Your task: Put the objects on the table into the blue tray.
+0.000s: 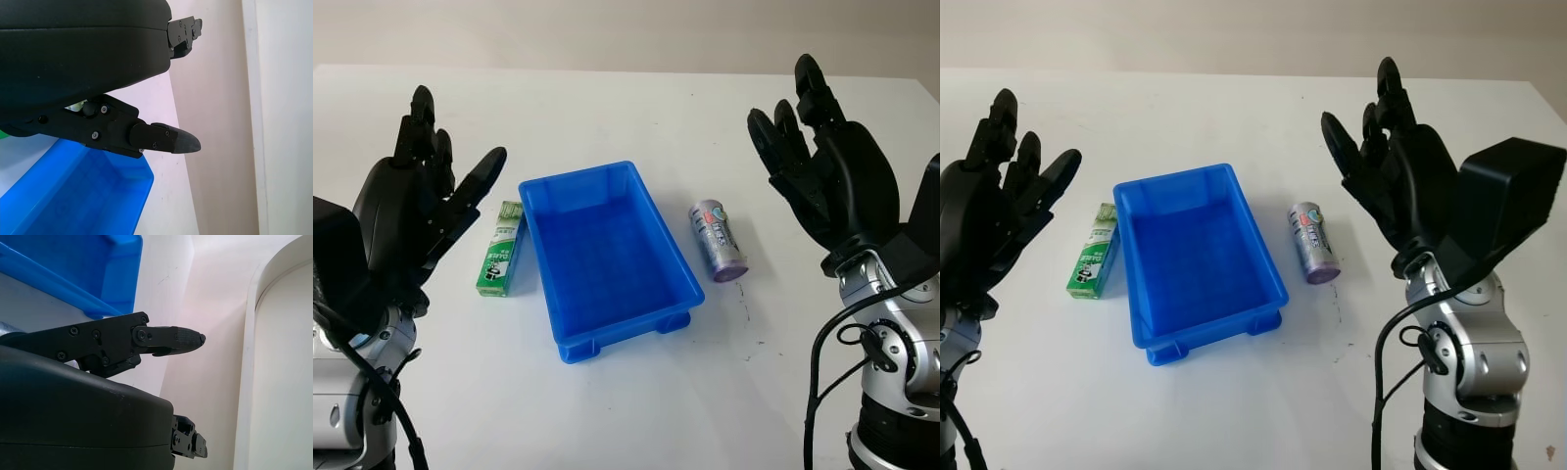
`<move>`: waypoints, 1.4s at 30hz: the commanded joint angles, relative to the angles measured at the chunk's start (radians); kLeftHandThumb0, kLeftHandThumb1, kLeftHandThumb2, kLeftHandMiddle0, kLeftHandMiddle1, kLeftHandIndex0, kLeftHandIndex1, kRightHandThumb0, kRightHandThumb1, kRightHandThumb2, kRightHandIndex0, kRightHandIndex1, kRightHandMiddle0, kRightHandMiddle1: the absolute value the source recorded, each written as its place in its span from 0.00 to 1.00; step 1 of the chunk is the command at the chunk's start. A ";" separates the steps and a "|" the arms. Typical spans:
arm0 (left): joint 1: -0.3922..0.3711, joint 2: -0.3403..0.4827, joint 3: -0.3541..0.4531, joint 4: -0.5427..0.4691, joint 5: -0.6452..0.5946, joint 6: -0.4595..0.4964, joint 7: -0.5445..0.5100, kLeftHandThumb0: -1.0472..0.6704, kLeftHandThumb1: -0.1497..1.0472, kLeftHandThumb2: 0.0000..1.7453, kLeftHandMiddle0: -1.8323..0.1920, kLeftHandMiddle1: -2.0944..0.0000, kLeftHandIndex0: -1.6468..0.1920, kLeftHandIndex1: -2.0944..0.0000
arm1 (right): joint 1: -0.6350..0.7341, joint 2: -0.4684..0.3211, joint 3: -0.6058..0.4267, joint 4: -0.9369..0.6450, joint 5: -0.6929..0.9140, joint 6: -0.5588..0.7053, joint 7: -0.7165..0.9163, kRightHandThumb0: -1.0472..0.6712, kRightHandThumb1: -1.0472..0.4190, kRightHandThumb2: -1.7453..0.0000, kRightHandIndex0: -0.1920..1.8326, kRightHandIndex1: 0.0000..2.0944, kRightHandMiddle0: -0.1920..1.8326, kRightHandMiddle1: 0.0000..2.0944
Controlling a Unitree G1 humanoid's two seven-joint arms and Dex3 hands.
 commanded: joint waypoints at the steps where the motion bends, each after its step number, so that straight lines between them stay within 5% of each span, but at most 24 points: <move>1: -0.001 0.002 0.007 -0.022 0.001 0.001 -0.003 0.33 1.00 0.11 1.00 0.98 1.00 1.00 | 0.002 -0.004 -0.007 -0.026 0.007 0.005 0.000 0.34 0.00 0.81 0.00 0.00 0.00 0.00; 22: 0.010 -0.005 -0.006 -0.027 0.004 -0.002 -0.024 0.35 1.00 0.15 1.00 1.00 1.00 1.00 | -0.034 -0.059 -0.006 0.019 0.000 0.025 0.040 0.35 0.00 0.85 0.00 0.00 0.00 0.00; 31: 0.013 -0.003 -0.006 -0.016 0.009 -0.015 -0.037 0.34 1.00 0.15 1.00 1.00 1.00 1.00 | -0.167 -0.307 0.039 0.293 -0.066 -0.081 0.284 0.32 0.03 0.96 0.00 0.00 0.00 0.00; 42: 0.018 -0.004 0.003 -0.026 0.000 0.001 -0.036 0.33 1.00 0.14 1.00 1.00 1.00 1.00 | -0.343 -0.521 0.189 0.728 -0.302 -0.495 0.525 0.35 0.18 0.99 0.03 0.02 0.04 0.03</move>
